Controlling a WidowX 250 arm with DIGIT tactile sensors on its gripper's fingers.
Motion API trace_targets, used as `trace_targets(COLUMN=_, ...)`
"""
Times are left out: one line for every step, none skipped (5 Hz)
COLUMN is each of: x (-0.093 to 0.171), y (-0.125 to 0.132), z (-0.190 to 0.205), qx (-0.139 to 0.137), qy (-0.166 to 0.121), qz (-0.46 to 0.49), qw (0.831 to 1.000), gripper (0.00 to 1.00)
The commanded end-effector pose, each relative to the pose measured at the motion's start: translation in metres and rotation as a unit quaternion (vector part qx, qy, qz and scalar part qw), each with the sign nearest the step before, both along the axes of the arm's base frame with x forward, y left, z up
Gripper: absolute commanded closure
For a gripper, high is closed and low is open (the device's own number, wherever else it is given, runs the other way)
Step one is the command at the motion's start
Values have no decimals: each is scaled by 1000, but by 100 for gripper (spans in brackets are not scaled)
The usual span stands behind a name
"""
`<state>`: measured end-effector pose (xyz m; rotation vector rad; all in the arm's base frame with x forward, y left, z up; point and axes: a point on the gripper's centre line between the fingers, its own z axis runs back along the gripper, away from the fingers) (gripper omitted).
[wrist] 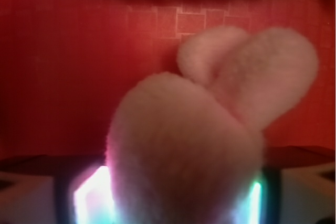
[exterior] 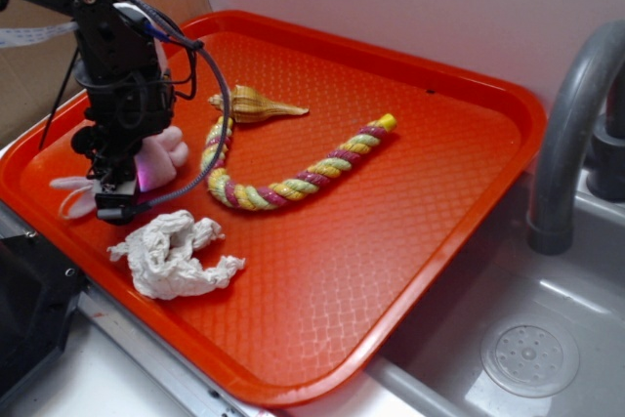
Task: Grab the pink bunny.
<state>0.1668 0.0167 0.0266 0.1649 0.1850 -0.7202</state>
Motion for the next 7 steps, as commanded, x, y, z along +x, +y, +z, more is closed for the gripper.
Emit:
trace_targets(x=-1, y=9, z=16, qx=27, qy=-39, qz=53, qw=997, gripper=100)
trace_targets(x=0, y=3, z=59, qx=37, qy=-90, qz=172, qw=980, gripper=100)
trace_targets(x=2, y=-9, z=107, qx=26, qy=-155, qz=294, qw=943, gripper=100)
trace_targets(x=5, y=-27, z=156, qx=-12, qy=-188, qz=414, qw=890, gripper=100)
trace_targets(x=12, y=-46, z=206, qx=-50, qy=-186, qz=471, qw=861, gripper=100)
trace_targets(x=22, y=-61, z=235, qx=-91, qy=-213, qz=485, qw=843, gripper=100)
trace_targets(x=34, y=-67, z=230, qx=-94, qy=-207, qz=472, qw=852, gripper=100)
